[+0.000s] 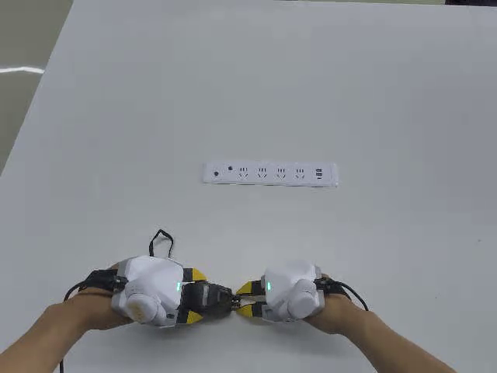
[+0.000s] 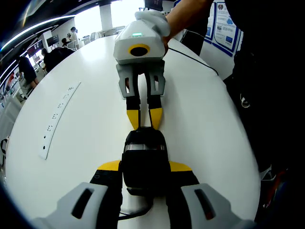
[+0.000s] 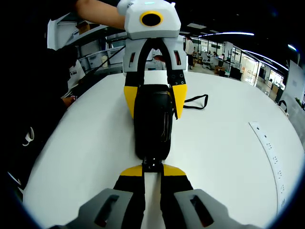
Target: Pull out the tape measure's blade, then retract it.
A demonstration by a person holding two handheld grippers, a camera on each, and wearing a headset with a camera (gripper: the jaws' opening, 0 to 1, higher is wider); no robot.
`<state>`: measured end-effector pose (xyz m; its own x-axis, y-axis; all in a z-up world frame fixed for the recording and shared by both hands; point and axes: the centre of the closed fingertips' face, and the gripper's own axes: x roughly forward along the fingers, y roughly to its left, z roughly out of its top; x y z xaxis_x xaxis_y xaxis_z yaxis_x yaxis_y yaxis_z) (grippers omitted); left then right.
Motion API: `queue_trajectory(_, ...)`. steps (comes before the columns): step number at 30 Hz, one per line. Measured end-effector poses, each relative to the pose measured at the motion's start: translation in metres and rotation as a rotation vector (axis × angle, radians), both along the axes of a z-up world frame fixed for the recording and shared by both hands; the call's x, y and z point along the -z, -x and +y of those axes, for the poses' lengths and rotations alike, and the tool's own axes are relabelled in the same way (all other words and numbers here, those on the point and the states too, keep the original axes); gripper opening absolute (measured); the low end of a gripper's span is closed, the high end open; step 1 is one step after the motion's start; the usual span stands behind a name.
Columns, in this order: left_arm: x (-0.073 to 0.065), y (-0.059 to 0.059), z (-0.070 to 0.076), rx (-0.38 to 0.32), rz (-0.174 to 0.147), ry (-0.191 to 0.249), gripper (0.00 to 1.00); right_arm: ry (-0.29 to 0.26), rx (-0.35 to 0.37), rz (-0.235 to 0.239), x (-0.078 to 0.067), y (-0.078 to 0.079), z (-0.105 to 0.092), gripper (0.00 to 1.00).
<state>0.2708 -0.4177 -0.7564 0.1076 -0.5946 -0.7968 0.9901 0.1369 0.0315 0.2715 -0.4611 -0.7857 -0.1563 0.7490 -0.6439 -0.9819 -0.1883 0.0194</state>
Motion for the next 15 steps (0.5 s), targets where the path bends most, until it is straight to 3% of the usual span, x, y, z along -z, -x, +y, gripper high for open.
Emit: queue_trajectory(15,-0.001,0.000,0.001,-0.011,-0.001,-0.005,0.31,0.010,0.003,-0.002,-0.002,-0.002,-0.015,0.08)
